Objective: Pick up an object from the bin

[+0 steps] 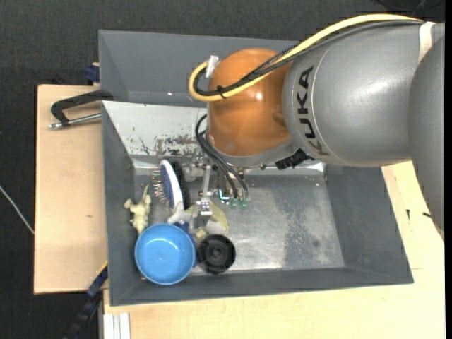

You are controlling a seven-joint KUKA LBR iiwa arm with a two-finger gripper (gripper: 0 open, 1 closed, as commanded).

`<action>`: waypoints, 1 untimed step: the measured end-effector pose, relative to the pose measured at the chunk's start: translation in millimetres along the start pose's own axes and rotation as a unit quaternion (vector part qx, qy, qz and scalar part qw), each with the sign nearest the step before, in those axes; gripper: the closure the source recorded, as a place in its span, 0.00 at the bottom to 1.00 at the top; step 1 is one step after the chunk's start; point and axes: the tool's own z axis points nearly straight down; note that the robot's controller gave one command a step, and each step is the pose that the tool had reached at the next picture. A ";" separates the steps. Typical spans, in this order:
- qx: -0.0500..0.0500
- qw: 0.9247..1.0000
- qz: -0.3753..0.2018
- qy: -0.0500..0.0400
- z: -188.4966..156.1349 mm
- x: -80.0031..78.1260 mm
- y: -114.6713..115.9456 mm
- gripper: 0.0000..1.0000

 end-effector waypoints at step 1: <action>-0.002 0.985 -0.171 -0.008 108.3 -11.4 28.9 0.00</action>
Offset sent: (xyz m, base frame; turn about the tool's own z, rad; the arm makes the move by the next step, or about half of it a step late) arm 0.0087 0.0286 -0.1268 -0.3511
